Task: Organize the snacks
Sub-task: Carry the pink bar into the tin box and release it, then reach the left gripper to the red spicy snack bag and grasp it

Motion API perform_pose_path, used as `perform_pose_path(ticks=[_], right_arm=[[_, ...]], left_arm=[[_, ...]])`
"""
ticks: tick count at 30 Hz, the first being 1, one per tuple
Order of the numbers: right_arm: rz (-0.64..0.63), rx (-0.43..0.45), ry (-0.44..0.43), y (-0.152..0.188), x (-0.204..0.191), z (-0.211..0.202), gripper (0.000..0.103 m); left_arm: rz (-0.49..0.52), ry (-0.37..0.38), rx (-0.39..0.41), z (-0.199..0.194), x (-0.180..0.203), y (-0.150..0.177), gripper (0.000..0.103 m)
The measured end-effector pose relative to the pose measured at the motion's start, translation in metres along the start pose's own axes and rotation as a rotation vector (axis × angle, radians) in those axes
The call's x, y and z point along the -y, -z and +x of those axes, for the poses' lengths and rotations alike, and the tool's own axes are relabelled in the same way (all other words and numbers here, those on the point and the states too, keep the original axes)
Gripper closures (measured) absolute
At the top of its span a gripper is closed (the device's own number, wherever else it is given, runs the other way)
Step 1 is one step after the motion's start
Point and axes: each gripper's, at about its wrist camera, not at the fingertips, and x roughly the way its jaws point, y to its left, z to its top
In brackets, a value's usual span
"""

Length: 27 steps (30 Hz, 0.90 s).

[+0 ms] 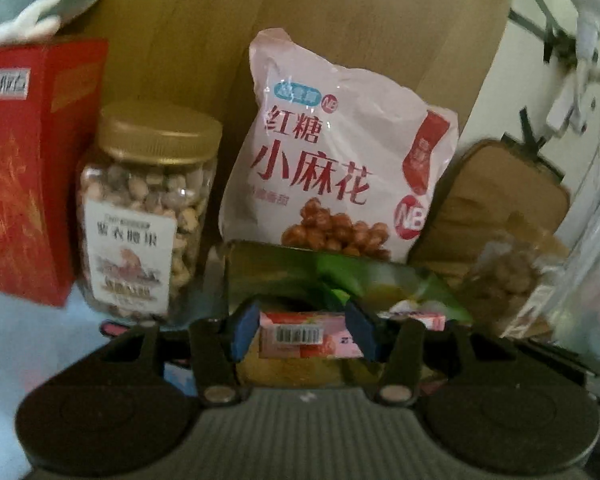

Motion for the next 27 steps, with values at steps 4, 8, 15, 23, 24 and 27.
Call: perform_pose_path(ticks=[4, 8, 15, 23, 24, 27], right_arm=[[-0.001, -0.016, -0.027, 0.004, 0.001, 0.006, 0.06], [0.021, 0.041, -0.025, -0.005, 0.008, -0.021, 0.061], [0.171, 0.203, -0.014, 0.038, 0.051, -0.148, 0.061], [0.431, 0.061, 0.162, 0.128, 0.131, -0.202, 0.061], [0.446, 0.053, 0.146, 0.131, 0.133, -0.202, 0.061], [0.409, 0.018, 0.103, 0.131, 0.126, -0.191, 0.061]], left_arm=[[-0.026, 0.006, 0.006, -0.005, -0.003, -0.003, 0.05], [-0.015, 0.03, 0.111, -0.05, 0.0, -0.004, 0.05], [-0.003, 0.139, 0.034, -0.11, 0.0, 0.06, 0.05], [-0.003, 0.333, -0.182, -0.071, 0.056, 0.092, 0.052], [-0.001, 0.35, -0.206, -0.064, 0.066, 0.092, 0.052], [-0.024, 0.402, -0.297, -0.037, 0.091, 0.096, 0.052]])
